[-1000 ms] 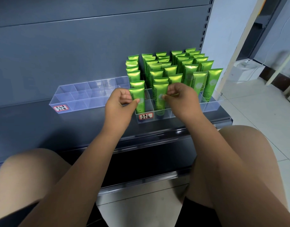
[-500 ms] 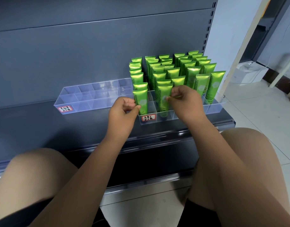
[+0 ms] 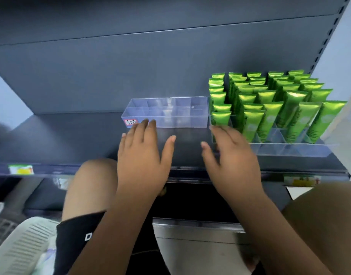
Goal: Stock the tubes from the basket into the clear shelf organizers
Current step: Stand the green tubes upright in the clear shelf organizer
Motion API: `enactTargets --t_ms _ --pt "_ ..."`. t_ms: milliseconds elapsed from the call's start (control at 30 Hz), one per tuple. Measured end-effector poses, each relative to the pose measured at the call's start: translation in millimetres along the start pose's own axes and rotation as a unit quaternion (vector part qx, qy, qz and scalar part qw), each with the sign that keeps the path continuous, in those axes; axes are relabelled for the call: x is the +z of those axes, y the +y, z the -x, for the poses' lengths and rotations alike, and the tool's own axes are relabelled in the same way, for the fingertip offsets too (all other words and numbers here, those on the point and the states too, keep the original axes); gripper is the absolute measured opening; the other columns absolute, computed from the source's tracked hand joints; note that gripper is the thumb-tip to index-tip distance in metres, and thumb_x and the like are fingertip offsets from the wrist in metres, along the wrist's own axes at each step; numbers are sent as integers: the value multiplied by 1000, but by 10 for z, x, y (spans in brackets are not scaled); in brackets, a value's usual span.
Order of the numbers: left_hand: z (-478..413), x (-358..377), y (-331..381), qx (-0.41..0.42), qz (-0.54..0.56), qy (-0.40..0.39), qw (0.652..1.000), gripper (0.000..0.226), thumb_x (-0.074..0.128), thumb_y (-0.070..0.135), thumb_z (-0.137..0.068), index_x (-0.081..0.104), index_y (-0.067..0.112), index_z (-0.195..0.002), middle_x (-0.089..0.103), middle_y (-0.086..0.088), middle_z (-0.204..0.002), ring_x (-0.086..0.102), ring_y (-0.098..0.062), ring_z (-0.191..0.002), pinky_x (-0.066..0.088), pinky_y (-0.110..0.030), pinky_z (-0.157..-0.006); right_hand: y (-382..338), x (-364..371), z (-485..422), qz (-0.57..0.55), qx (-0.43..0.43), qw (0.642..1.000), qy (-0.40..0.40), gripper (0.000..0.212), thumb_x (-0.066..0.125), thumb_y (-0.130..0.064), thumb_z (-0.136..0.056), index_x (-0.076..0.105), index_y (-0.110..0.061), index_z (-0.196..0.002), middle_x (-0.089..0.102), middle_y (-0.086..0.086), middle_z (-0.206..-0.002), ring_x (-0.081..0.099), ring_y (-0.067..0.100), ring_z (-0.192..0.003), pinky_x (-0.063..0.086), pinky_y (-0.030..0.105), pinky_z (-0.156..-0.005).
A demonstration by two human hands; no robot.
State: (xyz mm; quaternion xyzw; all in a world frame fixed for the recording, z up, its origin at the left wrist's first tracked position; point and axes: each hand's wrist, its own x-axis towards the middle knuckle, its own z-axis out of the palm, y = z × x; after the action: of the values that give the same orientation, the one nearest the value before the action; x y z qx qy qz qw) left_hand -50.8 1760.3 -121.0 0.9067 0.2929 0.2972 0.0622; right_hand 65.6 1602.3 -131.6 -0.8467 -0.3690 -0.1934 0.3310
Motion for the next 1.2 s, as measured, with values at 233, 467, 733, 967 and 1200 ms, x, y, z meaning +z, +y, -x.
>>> enactTargets --t_ms 233,467,733,967,1200 --pt "509 -797 -1086 -106 -134 39 985 72 32 61 -99 46 9 -146 44 -13 -155 36 -33 -146 30 -52 -119 -1331 464 -60 -104 -140 975 -137 62 44 -48 -102 37 -15 -154 35 2 -161 26 20 -151 25 37 -123" --pt "1662 -1570 -2282 -301 -201 80 929 69 37 58 -99 48 6 -143 48 -14 -152 40 -34 -143 33 -51 -117 -3025 1166 521 -195 -299 912 -204 55 46 -45 -97 51 -13 -142 48 7 -152 39 30 -144 35 52 -114" --pt "2706 -1415 -2854 -524 -63 104 843 64 52 56 -98 45 16 -148 49 -4 -150 45 -22 -139 40 -47 -114 -3619 2295 1206 -129 -347 818 -440 47 47 -36 -103 47 -14 -144 50 7 -148 43 30 -137 39 44 -109" --pt "3080 -688 -3425 -695 130 83 702 57 53 65 -89 60 25 -128 66 -1 -127 62 -26 -117 51 -49 -101 -3652 2985 1423 -79 -228 795 -557 27 45 -32 -104 58 -12 -116 62 12 -119 58 35 -110 46 36 -80" --pt "3330 -73 -4120 -777 263 140 555 36 52 29 -103 60 9 -132 69 -3 -105 60 -5 -78 42 -7 -42 -3654 3796 1822 -78 -54 732 -675 32 45 -25 -101 67 -12 -121 68 12 -119 65 34 -106 51 35 -85"
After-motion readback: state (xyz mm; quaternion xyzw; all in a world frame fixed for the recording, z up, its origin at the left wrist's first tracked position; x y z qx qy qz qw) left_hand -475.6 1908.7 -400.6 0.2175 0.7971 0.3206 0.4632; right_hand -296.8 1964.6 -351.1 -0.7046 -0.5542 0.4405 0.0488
